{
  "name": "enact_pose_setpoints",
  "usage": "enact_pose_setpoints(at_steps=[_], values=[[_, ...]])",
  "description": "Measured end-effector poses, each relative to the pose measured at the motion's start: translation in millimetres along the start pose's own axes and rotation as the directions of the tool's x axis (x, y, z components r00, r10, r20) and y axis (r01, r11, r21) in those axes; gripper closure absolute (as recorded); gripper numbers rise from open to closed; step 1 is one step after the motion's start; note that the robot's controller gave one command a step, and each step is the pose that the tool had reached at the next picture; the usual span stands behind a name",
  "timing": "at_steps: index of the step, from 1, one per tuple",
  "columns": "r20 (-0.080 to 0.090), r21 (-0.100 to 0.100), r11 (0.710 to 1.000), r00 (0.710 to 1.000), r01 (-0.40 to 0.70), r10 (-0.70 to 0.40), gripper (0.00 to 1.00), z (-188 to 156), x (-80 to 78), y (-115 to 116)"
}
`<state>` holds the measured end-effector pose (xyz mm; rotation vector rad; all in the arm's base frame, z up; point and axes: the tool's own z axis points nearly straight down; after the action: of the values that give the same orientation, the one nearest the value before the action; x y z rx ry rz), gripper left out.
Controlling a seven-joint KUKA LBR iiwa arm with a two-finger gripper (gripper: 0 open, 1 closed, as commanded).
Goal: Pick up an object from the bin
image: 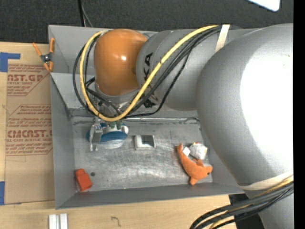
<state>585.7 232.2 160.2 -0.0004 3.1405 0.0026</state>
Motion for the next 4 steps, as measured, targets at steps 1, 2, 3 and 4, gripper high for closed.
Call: enact_pose_setpoints(at_steps=[1,2,3,4], values=[[0.000,0.000,1.000,1.000,0.000,0.000,0.00,0.0,0.0,0.0],[0.008,-0.006,0.995,0.995,-0.097,0.098,0.00,26.2,-4.0,-19.4],[0.024,-0.010,0.969,0.968,0.248,-0.248,1.00,75.6,-12.3,-39.2],[0.024,-0.010,0.969,0.968,0.248,-0.248,1.00,75.6,-12.3,-39.2]])
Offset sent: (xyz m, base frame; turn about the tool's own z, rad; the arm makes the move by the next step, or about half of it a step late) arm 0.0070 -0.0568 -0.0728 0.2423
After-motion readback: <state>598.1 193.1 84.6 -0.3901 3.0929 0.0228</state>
